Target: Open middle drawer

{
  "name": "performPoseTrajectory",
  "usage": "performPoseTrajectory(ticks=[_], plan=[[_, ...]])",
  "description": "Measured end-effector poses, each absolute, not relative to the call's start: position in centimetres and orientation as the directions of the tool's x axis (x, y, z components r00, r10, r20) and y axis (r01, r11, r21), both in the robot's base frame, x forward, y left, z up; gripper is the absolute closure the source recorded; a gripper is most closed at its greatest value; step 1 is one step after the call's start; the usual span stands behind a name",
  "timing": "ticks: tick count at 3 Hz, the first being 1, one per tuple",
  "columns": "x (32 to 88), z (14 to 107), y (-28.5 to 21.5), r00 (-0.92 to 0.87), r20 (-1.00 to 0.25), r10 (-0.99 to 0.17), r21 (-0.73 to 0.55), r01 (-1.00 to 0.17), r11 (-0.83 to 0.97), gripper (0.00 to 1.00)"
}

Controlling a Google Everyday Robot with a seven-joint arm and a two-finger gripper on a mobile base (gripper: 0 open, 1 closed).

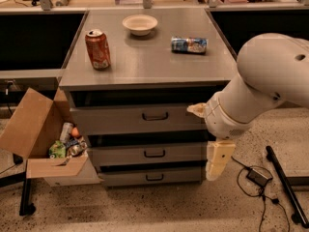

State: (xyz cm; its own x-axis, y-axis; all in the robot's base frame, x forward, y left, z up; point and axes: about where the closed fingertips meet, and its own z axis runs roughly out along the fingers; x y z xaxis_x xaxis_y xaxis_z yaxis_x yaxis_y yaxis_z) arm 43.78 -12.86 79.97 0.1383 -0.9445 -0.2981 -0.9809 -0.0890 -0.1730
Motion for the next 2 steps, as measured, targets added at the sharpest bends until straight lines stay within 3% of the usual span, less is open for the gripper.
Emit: performPoseTrajectory(ticks=[2], plan=[[44.9, 74.2, -15.9, 0.086, -0.253, -0.964, -0.158, -0.986, -0.047, 0.0]])
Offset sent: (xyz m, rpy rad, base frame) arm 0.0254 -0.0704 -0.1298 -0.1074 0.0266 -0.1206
